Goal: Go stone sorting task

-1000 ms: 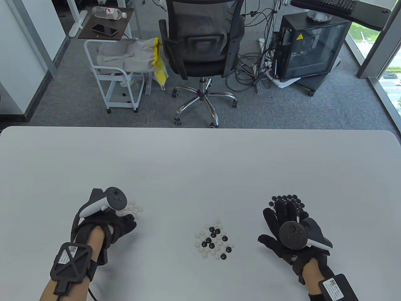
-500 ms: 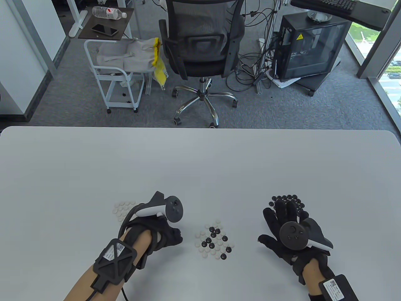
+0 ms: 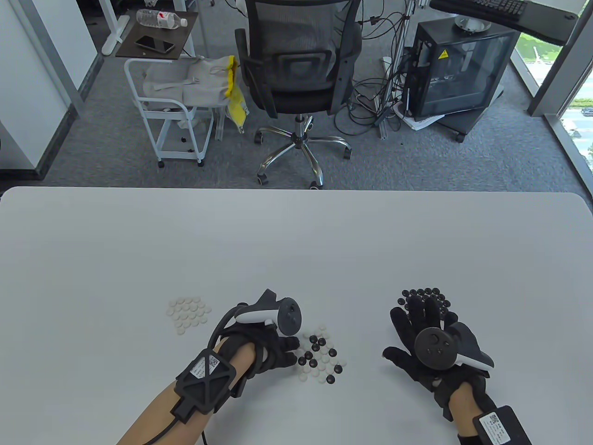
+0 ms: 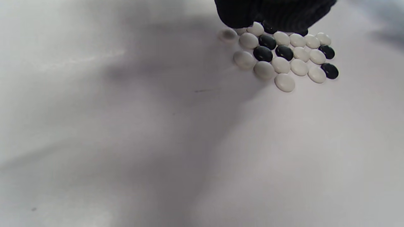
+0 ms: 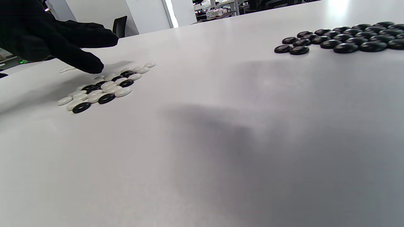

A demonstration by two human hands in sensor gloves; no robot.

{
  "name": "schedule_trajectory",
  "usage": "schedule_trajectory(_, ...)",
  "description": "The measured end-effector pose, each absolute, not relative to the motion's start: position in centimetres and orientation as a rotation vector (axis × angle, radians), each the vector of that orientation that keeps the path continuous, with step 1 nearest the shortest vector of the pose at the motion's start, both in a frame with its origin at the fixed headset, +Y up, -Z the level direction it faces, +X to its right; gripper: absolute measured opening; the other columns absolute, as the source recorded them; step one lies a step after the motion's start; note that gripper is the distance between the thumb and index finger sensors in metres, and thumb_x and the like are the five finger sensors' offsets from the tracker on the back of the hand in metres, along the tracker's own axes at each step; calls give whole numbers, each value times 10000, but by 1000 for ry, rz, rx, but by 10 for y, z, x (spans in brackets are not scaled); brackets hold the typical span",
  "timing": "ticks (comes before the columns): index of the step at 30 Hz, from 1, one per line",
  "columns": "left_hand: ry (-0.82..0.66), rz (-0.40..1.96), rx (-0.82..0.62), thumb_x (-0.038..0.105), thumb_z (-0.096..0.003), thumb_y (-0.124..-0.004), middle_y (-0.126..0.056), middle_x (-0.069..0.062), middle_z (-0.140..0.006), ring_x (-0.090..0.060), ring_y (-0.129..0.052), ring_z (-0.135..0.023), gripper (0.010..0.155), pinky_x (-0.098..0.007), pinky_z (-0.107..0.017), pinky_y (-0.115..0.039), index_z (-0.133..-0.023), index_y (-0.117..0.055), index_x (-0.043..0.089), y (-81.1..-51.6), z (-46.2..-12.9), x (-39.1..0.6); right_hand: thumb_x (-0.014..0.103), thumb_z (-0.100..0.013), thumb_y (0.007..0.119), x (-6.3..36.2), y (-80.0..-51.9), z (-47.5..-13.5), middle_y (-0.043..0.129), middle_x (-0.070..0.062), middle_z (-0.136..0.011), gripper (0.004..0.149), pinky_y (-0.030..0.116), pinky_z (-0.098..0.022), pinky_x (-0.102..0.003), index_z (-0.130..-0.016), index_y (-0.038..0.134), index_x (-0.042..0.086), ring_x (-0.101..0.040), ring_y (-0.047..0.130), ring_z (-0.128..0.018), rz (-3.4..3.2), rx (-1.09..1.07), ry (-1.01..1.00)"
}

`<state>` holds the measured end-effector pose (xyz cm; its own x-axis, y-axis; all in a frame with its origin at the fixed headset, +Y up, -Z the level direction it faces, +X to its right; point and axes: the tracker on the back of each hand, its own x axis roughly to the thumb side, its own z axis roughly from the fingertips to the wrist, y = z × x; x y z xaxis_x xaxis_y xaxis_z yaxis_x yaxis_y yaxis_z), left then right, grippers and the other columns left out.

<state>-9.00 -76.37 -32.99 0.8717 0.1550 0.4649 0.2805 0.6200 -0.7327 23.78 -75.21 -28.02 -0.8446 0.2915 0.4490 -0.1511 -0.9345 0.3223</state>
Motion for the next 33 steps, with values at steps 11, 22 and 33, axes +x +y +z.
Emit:
schedule_trajectory(11,-427,-11,-958,521,-535,-568,99,-220,-1116,-528,161,-921,614,-811,-517,-5,-1124,-460,383,-769,-315,-166,518,-627,475,240,-751,-280,-63,-474,-1059,853,41,-496,-899,-1171,156,-57,-697,-97,-876,2782,744,399)
schedule_trajectory(22,-91,143,-918,508,-524,-555,135,-197,-1094,-514,194,-907,607,-805,-504,27,-1116,-493,394,-767,-315,-292,516,-631,482,242,-753,-280,-64,-474,-1058,852,43,-497,-900,-1169,153,-58,-699,-94,-876,2780,738,421)
schedule_trajectory(33,-12,217,-901,514,-508,-524,168,-198,-1082,-513,217,-900,639,-806,-498,45,-1130,-448,388,-770,-333,-307,515,-633,483,240,-752,-280,-68,-474,-1057,853,44,-496,-901,-1168,152,-59,-699,-96,-875,2780,736,427)
